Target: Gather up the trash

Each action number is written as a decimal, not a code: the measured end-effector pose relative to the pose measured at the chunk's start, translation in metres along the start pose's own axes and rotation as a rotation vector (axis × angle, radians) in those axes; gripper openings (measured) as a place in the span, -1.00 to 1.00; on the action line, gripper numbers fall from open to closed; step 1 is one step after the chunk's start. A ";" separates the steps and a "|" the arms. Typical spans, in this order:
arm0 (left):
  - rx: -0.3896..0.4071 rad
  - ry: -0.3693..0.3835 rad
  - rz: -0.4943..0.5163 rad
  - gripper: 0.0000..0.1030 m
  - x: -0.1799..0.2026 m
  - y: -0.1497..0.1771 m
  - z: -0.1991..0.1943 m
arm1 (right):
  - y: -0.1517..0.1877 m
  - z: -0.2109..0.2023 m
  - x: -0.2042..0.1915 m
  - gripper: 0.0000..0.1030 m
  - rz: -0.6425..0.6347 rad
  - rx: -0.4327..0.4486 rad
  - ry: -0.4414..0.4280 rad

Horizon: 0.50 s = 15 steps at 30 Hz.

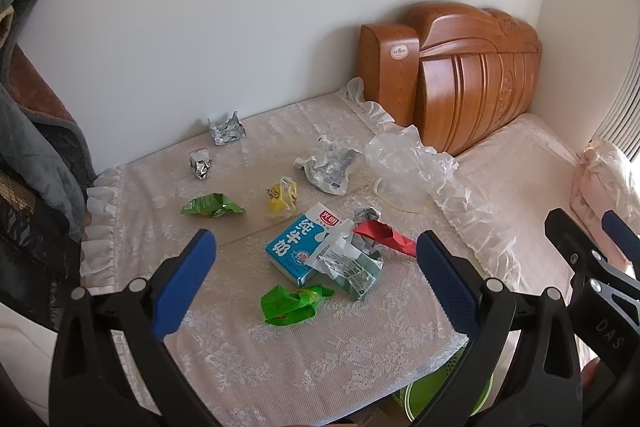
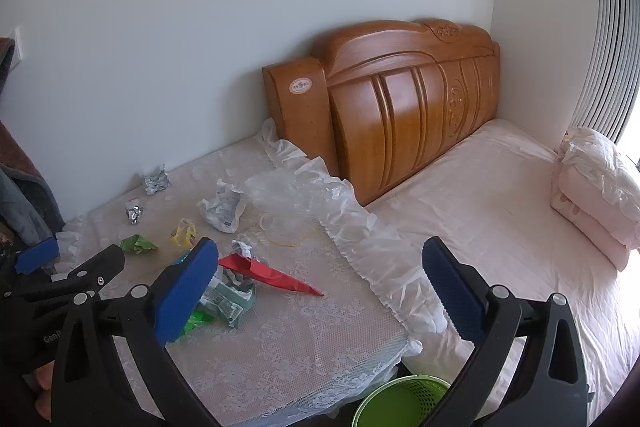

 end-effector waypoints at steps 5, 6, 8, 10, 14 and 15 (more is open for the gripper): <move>-0.005 0.000 -0.005 0.86 0.002 0.004 0.001 | 0.001 0.001 0.001 0.97 0.001 -0.001 0.000; -0.005 -0.001 -0.005 0.86 0.002 0.004 0.001 | 0.001 0.000 0.001 0.97 0.002 0.000 -0.001; -0.006 0.001 -0.005 0.86 0.001 0.003 0.001 | 0.001 0.001 0.001 0.97 0.001 0.001 -0.002; -0.007 0.001 -0.005 0.86 0.000 0.002 0.001 | 0.001 0.001 0.001 0.97 0.002 0.000 0.000; -0.008 0.000 -0.006 0.86 -0.001 0.003 0.001 | 0.002 0.001 0.001 0.97 0.001 0.001 0.003; -0.009 0.000 -0.006 0.86 0.000 0.003 0.001 | 0.002 0.001 0.002 0.96 0.001 0.000 0.002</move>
Point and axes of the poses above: each gripper's, at about its wrist camera, not at the fingertips, and z roughly the way its jaws point, x to its right, y to its underside, the point moved 10 cm from there along z, roughly the way its jaws point, and after that the axes turned 13 degrees about -y, right-handed, at the moved point
